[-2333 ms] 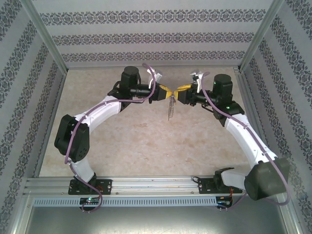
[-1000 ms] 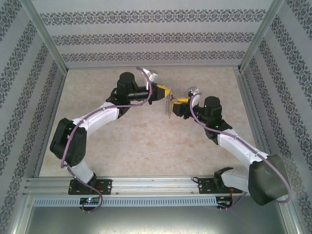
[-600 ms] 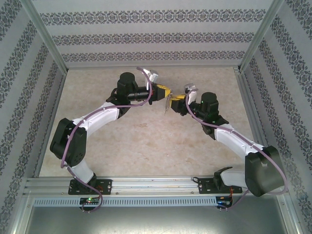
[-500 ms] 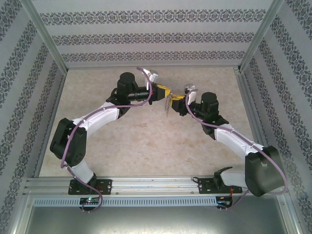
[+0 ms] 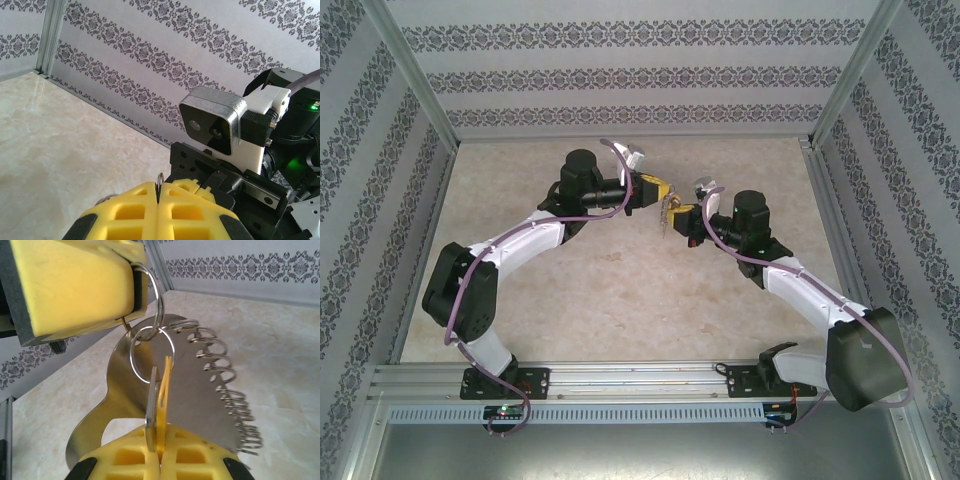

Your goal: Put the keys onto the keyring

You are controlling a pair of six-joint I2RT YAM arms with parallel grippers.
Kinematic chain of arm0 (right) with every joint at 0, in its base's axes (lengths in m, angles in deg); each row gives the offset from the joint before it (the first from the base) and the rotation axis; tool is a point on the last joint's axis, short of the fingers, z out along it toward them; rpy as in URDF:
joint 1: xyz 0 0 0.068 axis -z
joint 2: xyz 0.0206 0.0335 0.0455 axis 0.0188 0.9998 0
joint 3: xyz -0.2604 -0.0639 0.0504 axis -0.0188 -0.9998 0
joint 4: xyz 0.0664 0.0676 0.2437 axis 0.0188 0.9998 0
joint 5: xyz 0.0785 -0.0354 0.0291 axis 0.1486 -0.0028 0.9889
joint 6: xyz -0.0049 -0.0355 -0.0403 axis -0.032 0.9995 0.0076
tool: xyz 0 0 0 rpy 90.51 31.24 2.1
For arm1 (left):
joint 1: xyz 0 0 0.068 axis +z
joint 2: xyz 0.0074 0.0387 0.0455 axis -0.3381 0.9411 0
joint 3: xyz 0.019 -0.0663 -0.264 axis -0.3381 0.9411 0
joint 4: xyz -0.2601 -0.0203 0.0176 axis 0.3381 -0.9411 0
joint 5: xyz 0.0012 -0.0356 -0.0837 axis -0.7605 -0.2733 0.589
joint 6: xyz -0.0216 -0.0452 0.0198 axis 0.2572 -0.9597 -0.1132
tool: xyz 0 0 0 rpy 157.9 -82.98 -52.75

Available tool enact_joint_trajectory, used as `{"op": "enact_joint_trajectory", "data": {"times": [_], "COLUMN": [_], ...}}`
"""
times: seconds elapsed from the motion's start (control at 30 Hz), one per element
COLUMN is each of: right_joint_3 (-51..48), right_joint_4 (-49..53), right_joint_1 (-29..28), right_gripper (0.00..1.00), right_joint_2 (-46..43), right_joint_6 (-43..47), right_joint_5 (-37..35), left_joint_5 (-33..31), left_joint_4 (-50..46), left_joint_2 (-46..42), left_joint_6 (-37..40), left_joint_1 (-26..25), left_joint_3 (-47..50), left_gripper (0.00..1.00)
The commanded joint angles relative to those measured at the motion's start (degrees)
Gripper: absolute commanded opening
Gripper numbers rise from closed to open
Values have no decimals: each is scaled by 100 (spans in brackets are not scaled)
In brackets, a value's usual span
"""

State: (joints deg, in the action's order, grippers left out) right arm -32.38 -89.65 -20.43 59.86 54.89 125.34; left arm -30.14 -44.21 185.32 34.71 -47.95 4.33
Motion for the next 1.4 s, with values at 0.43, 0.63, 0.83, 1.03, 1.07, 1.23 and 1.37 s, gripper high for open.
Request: {"op": "enact_joint_trajectory", "data": {"times": [0.43,0.63,0.83,1.03,1.07,1.23,1.37], "right_joint_3": [535,479,601,745,736,670,633], "right_joint_4": [516,482,383,265,226,86,70], "right_joint_1": [-103,-29,-63,-154,-158,-133,-123], "right_gripper": [0,0,0,0,0,0,0], "right_joint_2": [384,366,504,655,648,569,530], "right_joint_6": [229,181,63,-54,-81,-168,-218], "right_joint_5": [743,750,978,1067,1069,1010,1003], "left_joint_5": [-9,-49,-72,-85,-77,-92,-118], "left_joint_4": [838,1020,1307,1394,1393,1385,1427], "left_joint_2": [-304,-295,-260,-225,-225,-224,-225], "left_joint_6": [-153,-191,-319,-355,-355,-345,-355], "left_joint_1": [-73,-73,-73,-73,-73,-73,-73], "left_joint_3": [180,249,322,375,374,418,467], "left_gripper": [0,0,0,0,0,0,0]}}
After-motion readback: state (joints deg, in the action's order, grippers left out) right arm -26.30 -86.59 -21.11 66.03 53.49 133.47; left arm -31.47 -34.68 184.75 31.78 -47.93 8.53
